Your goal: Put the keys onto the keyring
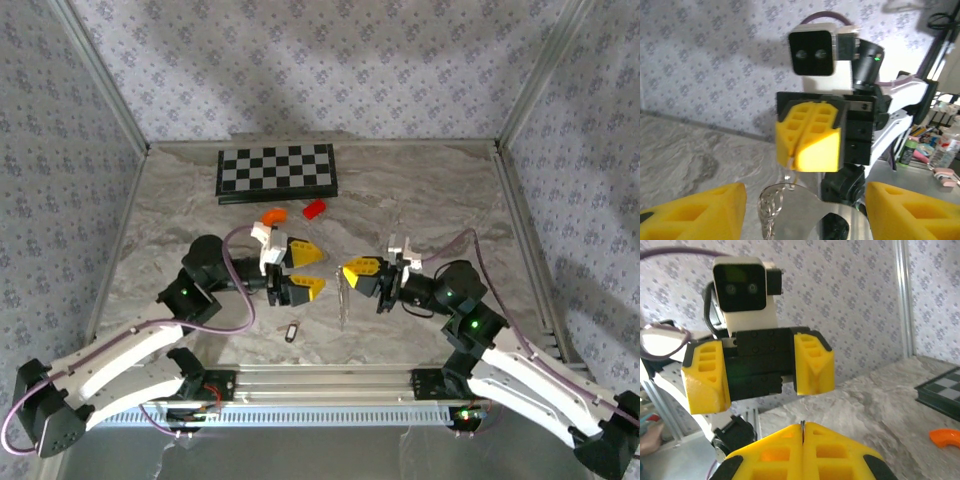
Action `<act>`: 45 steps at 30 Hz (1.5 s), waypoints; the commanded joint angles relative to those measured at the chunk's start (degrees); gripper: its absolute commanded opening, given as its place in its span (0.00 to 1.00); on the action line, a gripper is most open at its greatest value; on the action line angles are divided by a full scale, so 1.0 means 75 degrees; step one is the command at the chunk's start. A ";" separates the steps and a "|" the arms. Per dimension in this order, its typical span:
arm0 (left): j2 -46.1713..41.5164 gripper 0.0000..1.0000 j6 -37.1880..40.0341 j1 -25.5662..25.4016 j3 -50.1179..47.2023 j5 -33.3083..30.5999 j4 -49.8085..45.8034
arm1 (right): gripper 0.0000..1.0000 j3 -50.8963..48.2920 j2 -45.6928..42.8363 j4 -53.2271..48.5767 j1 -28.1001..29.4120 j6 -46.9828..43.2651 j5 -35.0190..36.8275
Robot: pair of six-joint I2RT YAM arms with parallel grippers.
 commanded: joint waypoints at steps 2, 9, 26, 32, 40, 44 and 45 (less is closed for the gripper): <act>-0.0141 0.60 -0.0048 -0.0188 0.0212 0.0498 0.0491 | 0.00 0.0042 0.0035 0.1726 -0.0138 0.0724 -0.0548; 0.0019 0.57 -0.0060 -0.0387 0.0386 0.0538 0.0657 | 0.00 0.0144 0.0220 0.2256 -0.0182 0.0991 -0.0854; 0.0515 0.52 -0.0093 -0.0603 0.0769 0.0560 0.1271 | 0.00 0.0115 0.0259 0.2462 -0.0177 0.1088 -0.1187; 0.0609 0.49 -0.0041 -0.0661 0.0793 0.0537 0.1270 | 0.00 0.0097 0.0256 0.2482 -0.0182 0.1113 -0.1209; 0.0690 0.42 0.0088 -0.0738 0.0852 0.0411 0.1129 | 0.00 0.0061 0.0217 0.2406 -0.0164 0.1087 -0.1187; 0.0747 0.30 0.0218 -0.0815 0.0856 0.0292 0.0944 | 0.00 0.0039 0.0212 0.2387 -0.0170 0.1054 -0.1152; 0.0752 0.27 0.0222 -0.0825 0.0849 0.0259 0.0954 | 0.00 0.0033 0.0212 0.2358 -0.0164 0.1047 -0.1152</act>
